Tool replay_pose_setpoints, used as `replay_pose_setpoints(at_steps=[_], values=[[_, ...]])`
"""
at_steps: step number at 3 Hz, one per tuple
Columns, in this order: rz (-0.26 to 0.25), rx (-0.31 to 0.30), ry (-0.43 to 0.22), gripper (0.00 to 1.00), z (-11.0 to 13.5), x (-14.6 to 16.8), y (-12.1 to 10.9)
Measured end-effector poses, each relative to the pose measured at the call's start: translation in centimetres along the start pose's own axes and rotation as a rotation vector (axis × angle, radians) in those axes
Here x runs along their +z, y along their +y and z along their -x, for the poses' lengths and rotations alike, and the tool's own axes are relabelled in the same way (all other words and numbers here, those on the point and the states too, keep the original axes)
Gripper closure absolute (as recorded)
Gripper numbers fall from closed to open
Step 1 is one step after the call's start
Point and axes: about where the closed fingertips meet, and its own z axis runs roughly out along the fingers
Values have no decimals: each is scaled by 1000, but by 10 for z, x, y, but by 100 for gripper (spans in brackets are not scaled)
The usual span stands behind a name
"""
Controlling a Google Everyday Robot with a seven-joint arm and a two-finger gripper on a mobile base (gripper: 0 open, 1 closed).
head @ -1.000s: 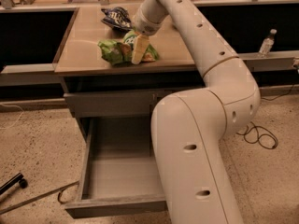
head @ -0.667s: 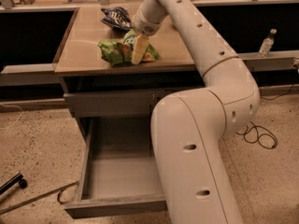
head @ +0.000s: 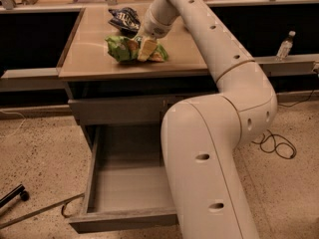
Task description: Place green rice chip bag into middle drawer
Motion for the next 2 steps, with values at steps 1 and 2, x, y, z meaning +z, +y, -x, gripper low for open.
replay_pose_setpoints(at_steps=[1, 2], values=[[-5, 18, 17, 66, -1, -10, 6], [-63, 54, -9, 89, 14, -59, 18]])
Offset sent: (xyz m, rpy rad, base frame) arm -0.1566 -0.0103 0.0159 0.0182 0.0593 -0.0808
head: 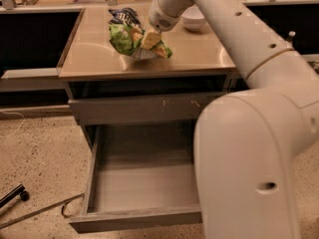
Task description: Place green rice chip bag into middle drawer
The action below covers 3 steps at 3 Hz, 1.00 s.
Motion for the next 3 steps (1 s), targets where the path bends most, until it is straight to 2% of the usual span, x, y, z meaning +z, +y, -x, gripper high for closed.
replay_pose_setpoints(at_steps=[1, 2, 3], values=[[-130, 56, -91, 100, 28, -82, 12], [-219, 83, -200, 100, 59, -154, 51], [-187, 75, -325, 100, 86, -163, 113]])
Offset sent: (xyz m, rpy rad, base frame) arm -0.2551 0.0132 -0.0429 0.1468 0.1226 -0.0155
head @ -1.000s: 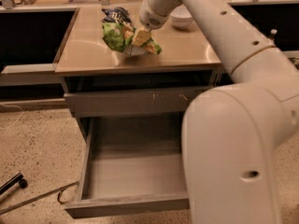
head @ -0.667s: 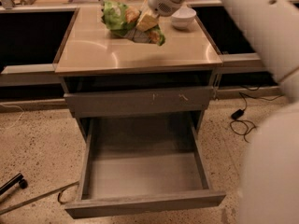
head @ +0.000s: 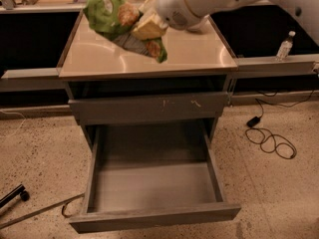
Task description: Place green rice chip bag into middle drawer
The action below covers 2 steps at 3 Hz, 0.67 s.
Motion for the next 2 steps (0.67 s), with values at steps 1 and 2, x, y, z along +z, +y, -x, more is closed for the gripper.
replay_pose_setpoints(at_steps=[1, 2], values=[[115, 57, -6, 100, -28, -1, 78], [162, 88, 39, 100, -55, 6, 107]])
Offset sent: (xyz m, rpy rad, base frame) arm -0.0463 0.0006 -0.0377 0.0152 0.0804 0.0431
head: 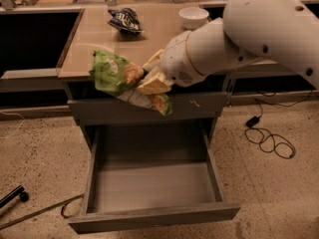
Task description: Place green rice chip bag into middle drawer
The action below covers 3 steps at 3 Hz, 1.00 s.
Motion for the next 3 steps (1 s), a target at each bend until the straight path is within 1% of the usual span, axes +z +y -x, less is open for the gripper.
replay_pose_setpoints(at_steps=[1, 2, 3], values=[[0, 0, 0, 100, 0, 0, 0], [21, 24, 10, 100, -50, 37, 4], [61, 110, 20, 100, -140, 96, 30]])
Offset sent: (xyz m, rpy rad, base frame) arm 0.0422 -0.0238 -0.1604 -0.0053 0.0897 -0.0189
